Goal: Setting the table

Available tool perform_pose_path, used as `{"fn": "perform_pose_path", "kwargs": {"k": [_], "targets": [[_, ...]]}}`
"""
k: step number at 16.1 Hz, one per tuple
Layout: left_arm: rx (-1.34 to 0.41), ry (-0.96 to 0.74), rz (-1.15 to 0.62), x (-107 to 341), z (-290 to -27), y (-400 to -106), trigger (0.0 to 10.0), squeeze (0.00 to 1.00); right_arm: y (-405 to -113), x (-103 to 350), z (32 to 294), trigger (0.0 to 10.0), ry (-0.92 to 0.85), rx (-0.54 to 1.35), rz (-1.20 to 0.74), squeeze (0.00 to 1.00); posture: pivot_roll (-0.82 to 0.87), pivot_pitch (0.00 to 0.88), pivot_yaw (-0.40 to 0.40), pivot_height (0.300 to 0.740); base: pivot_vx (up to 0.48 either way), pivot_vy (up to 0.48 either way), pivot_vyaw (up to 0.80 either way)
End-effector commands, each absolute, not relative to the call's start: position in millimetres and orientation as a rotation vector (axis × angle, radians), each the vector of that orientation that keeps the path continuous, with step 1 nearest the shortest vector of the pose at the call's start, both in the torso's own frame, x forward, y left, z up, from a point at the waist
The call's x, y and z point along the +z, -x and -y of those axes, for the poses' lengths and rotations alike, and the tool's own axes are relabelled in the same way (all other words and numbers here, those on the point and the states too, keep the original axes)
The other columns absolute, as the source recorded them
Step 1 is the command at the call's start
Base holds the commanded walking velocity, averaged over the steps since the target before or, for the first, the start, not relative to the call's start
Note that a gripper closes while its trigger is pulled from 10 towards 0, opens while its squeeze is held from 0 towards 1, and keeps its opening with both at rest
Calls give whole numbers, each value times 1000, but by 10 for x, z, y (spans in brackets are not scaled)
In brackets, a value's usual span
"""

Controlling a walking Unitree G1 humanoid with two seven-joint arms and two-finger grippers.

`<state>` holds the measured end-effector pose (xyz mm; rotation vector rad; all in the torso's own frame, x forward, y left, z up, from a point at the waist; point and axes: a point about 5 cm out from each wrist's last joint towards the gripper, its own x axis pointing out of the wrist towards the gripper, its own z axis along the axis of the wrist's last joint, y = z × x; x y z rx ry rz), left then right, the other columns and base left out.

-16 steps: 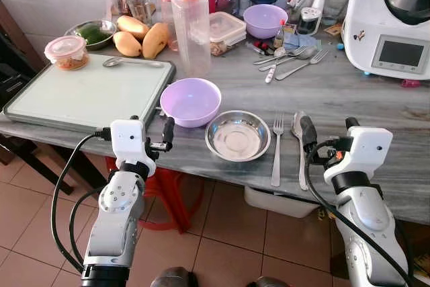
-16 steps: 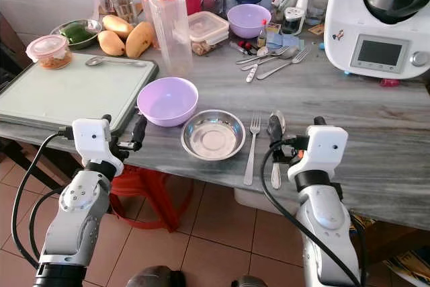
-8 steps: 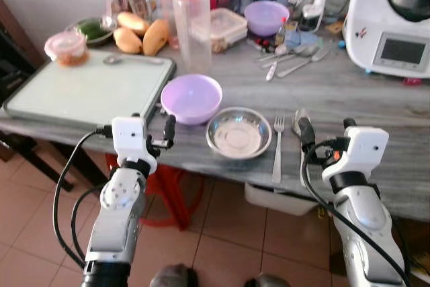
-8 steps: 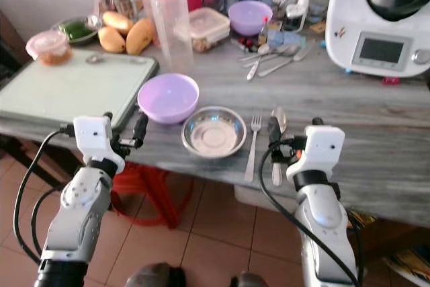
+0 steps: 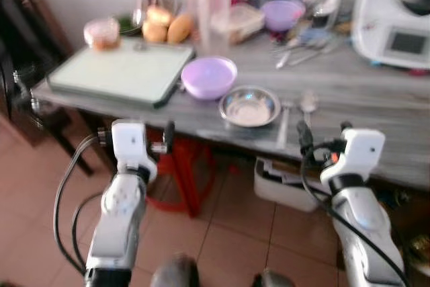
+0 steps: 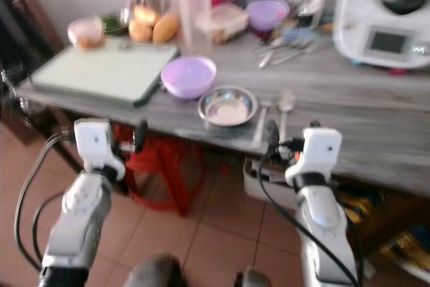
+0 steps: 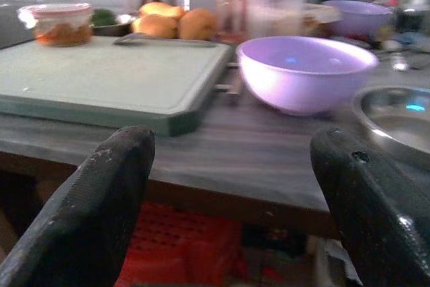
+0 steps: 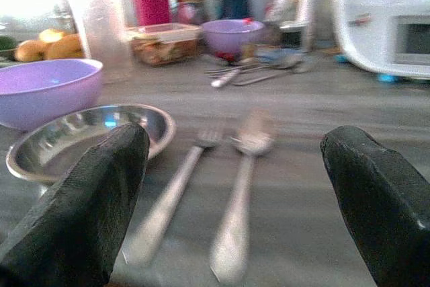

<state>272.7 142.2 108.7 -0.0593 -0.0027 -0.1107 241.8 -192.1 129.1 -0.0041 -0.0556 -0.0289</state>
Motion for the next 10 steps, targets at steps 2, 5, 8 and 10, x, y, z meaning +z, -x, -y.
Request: {"fn": "perform_pose_path", "kwargs": {"k": [2, 5, 8, 10], "targets": [[-108, 45, 19, 1133, -1444, -2756, 10000, 0, -2428, 1318, 1904, 10000, 0, -24, 70, 0, -31, 0, 47, 740, -283, 0, 0], [-111, 43, 18, 1126, -1448, -2750, 10000, 0, -2429, 1309, 1896, 10000, -1, -24, 69, 0, -30, 0, 48, 740, -274, 0, 0], [-115, 39, 18, 1123, -1448, -2753, 10000, 0, -2433, 1307, 1896, 10000, 0, -23, 70, 0, -30, 0, 47, 740, -270, 0, 0], [-115, 37, 17, 1119, -1453, -2752, 10000, 0, -2435, 1305, 1894, 10000, 0, -24, 70, 0, -28, 0, 47, 740, -259, 0, 0]]}}
